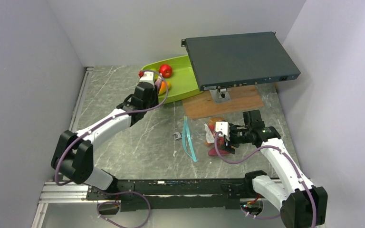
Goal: Open the zip-top bag and remove the fake food
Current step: Place the fake vegetable in the bin.
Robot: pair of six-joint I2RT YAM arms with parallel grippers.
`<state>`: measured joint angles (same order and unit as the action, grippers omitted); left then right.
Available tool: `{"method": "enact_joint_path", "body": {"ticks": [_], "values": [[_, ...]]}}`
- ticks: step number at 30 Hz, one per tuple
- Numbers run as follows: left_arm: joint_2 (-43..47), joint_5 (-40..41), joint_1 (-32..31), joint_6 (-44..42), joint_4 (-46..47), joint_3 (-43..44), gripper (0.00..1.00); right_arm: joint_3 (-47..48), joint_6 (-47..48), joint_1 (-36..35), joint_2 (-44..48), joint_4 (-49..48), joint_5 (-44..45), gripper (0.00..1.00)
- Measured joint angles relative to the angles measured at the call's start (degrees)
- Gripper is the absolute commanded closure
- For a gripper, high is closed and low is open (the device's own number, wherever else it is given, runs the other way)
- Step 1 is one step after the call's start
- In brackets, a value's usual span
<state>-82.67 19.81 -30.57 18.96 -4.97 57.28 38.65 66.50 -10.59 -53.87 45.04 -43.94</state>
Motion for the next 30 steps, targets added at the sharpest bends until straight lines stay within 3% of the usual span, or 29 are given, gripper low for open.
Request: {"method": "enact_joint_path", "body": {"ticks": [7,20,30], "values": [[-7.61,-1.73,1.73,-1.53,-0.20,8.59,1.00,0.00,0.00,0.02,0.00,0.00,0.00,0.26],[-14.67,-4.09,3.85,-2.05,-2.25,14.78,1.00,0.00,0.00,0.11,0.00,0.00,0.00,0.26],[-16.72,-4.87,4.94,-2.19,-4.13,16.13,0.91,0.00,0.00,0.39,0.00,0.00,0.02,0.26]]}}
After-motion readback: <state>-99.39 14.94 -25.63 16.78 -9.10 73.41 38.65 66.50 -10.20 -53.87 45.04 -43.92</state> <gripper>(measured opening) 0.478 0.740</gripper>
